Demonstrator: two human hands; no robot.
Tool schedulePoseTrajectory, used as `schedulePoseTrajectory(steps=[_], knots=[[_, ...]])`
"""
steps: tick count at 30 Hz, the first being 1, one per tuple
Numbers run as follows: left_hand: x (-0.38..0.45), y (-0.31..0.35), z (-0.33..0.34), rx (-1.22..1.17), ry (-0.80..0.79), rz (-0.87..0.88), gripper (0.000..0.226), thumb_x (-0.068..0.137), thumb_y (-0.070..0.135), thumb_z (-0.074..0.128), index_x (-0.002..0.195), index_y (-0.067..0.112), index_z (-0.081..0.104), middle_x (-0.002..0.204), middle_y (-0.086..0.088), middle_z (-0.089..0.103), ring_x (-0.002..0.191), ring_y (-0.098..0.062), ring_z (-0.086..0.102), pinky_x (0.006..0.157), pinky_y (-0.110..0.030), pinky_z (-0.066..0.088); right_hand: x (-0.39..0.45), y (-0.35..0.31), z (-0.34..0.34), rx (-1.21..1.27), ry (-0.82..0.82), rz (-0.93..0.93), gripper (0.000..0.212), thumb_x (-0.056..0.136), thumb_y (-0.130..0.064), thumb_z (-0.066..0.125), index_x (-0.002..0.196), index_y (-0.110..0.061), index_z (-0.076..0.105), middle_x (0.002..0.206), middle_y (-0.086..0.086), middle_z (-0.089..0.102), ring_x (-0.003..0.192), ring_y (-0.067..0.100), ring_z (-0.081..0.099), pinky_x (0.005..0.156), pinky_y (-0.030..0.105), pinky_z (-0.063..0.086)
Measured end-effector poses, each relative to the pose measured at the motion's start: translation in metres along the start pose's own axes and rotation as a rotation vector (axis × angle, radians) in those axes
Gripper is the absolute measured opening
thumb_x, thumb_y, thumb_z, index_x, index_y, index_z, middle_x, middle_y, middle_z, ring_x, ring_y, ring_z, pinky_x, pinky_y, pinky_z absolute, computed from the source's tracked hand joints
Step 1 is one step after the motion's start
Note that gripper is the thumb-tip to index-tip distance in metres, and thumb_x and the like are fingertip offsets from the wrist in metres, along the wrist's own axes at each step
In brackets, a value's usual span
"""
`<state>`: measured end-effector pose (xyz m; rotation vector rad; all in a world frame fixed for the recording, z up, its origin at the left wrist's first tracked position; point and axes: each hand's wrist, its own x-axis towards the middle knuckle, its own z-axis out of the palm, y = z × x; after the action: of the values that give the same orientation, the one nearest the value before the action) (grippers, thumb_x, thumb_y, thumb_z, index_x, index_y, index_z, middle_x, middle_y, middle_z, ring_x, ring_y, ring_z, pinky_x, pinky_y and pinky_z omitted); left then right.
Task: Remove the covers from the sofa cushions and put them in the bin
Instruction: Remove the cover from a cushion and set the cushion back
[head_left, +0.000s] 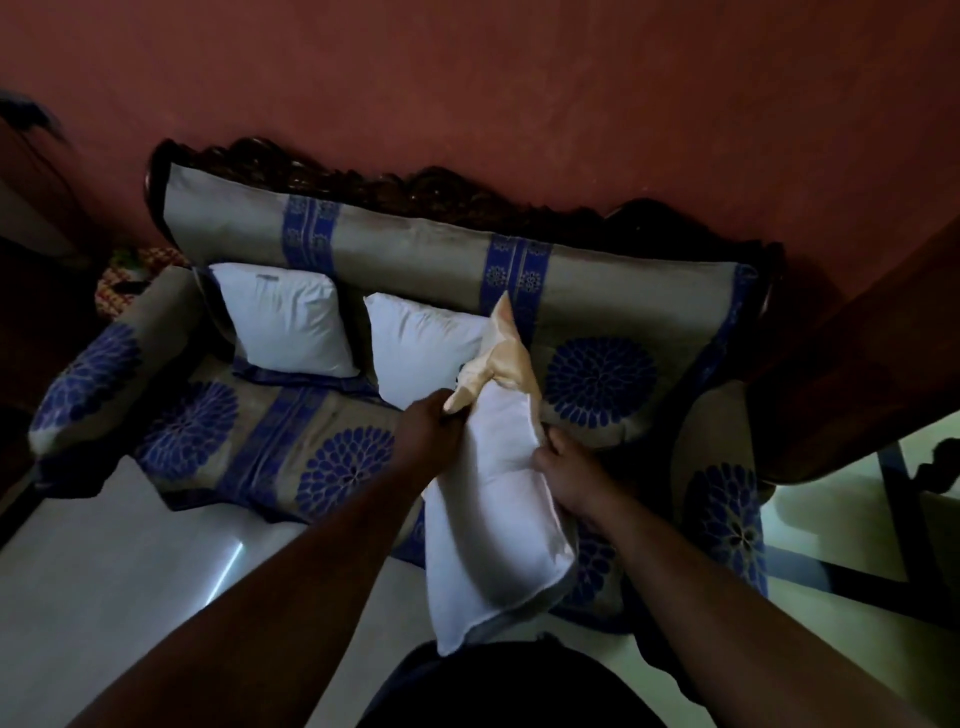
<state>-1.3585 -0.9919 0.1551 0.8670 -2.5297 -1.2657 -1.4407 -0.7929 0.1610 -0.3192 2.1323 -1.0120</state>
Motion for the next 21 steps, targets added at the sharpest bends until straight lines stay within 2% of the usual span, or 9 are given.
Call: schedulePoseTrajectory(steps=[3, 5, 6, 8, 10, 12, 14, 16, 21], knots=[[0.004, 0.014, 0.006, -0.015, -0.022, 0.002, 0.020, 0.091, 0.041, 0.047, 0.092, 0.025, 0.061, 0.093, 0.001, 0.068, 0.092, -0.025, 0.065, 0.075, -0.037, 0.048, -0.001, -0.014, 0.021, 0.104, -0.013, 0.073, 0.079, 0.084, -0.065, 0.056, 0.149, -0.025, 0.038, 0.136, 0.003, 0.056, 0.119, 0.026, 0.058, 0.100, 0.040, 0.047], [0.004, 0.022, 0.012, -0.037, -0.036, -0.020, 0.016, 0.099, 0.036, 0.049, 0.101, 0.023, 0.058, 0.101, -0.001, 0.067, 0.098, -0.027, 0.064, 0.076, -0.035, 0.046, -0.003, -0.021, 0.036, 0.108, 0.034, 0.056, 0.101, 0.069, -0.084, 0.062, 0.146, -0.023, 0.042, 0.126, 0.003, 0.062, 0.110, 0.022, 0.063, 0.091, 0.037, 0.053], [0.007, 0.023, 0.014, -0.025, -0.040, -0.021, 0.018, 0.101, 0.035, 0.050, 0.110, 0.021, 0.058, 0.107, -0.004, 0.068, 0.103, -0.030, 0.063, 0.080, -0.037, 0.047, 0.000, -0.019, 0.041, 0.046, 0.073, 0.027, 0.100, 0.067, -0.085, 0.063, 0.143, -0.022, 0.044, 0.126, 0.004, 0.063, 0.111, 0.022, 0.064, 0.093, 0.038, 0.053], [0.012, 0.024, 0.011, 0.043, -0.057, -0.008, 0.030, 0.102, 0.037, 0.052, 0.125, 0.021, 0.060, 0.118, -0.010, 0.068, 0.109, -0.032, 0.062, 0.086, -0.039, 0.049, 0.007, -0.014, 0.038, -0.063, 0.201, -0.007, 0.070, 0.084, -0.062, 0.065, 0.139, -0.020, 0.051, 0.129, 0.006, 0.063, 0.118, 0.028, 0.061, 0.099, 0.039, 0.050], [0.012, 0.025, 0.007, 0.097, -0.108, 0.005, 0.033, 0.100, 0.044, 0.055, 0.123, 0.023, 0.066, 0.115, -0.011, 0.071, 0.106, -0.031, 0.065, 0.083, -0.038, 0.051, 0.014, -0.014, 0.023, -0.180, 0.313, 0.044, 0.042, 0.094, -0.044, 0.059, 0.127, -0.019, 0.062, 0.128, 0.010, 0.066, 0.118, 0.030, 0.062, 0.099, 0.038, 0.049], [-0.002, 0.032, 0.010, 0.095, -0.170, 0.046, 0.032, 0.097, 0.049, 0.054, 0.109, 0.024, 0.070, 0.107, -0.009, 0.073, 0.101, -0.029, 0.067, 0.083, -0.039, 0.052, 0.024, -0.020, 0.008, -0.241, 0.336, 0.097, 0.030, 0.100, -0.034, 0.051, 0.116, -0.014, 0.067, 0.123, 0.015, 0.067, 0.115, 0.034, 0.062, 0.093, 0.037, 0.049], [-0.023, 0.042, 0.021, 0.045, -0.158, 0.119, 0.031, 0.094, 0.050, 0.050, 0.090, 0.025, 0.068, 0.094, -0.006, 0.072, 0.093, -0.028, 0.066, 0.079, -0.039, 0.052, 0.032, -0.027, -0.002, -0.310, 0.340, 0.109, 0.029, 0.104, -0.028, 0.044, 0.112, -0.012, 0.067, 0.122, 0.016, 0.065, 0.115, 0.035, 0.061, 0.089, 0.039, 0.047], [-0.035, 0.046, 0.025, -0.039, -0.129, 0.145, 0.028, 0.094, 0.049, 0.049, 0.087, 0.027, 0.064, 0.089, -0.003, 0.071, 0.089, -0.025, 0.066, 0.079, -0.040, 0.052, 0.039, -0.028, -0.007, -0.339, 0.329, 0.128, 0.032, 0.104, -0.030, 0.042, 0.114, -0.014, 0.067, 0.125, 0.016, 0.065, 0.116, 0.035, 0.060, 0.090, 0.040, 0.047], [-0.012, 0.030, 0.005, 0.073, -0.128, 0.092, 0.045, 0.087, 0.054, 0.068, 0.129, 0.041, 0.059, 0.119, -0.001, 0.070, 0.109, -0.021, 0.065, 0.091, -0.036, 0.053, 0.029, -0.034, -0.003, -0.158, 0.236, 0.068, 0.052, 0.102, -0.049, 0.047, 0.123, -0.004, 0.062, 0.128, 0.023, 0.061, 0.118, 0.038, 0.059, 0.093, 0.037, 0.044]])
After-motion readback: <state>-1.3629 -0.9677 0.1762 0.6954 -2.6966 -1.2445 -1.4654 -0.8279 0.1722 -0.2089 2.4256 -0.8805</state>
